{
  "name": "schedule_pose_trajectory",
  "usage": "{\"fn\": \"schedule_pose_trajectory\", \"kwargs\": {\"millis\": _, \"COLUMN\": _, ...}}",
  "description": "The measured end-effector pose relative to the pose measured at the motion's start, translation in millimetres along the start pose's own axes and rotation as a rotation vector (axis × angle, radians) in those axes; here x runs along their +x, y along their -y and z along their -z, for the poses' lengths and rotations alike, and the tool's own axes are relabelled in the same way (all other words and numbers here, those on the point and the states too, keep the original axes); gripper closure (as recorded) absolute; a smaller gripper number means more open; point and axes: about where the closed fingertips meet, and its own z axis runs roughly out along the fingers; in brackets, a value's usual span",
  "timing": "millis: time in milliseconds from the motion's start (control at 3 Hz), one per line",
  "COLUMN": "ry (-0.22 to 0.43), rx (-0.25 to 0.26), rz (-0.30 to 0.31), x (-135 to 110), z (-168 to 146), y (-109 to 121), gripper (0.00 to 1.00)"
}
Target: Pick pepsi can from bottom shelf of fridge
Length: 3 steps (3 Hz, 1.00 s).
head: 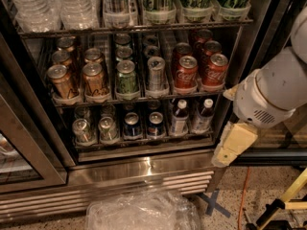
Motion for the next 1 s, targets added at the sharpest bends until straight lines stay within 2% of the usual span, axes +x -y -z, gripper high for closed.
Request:
{"fn": "schedule_pose_trajectory", "kwargs": {"millis": 333, "ry": -0.009, "rx": 0.015, "rz": -0.036, "x": 6.9, "z": -6.1, "y": -1.8, "gripper": 0.0}}
{"fn": "schedule_pose_trajectory", "kwargs": {"millis": 1000, "ry": 0.008, "rx": 0.004, "rz": -0.183, "x": 13.1, "z": -93.8, "y": -12.1, "gripper": 0.0}}
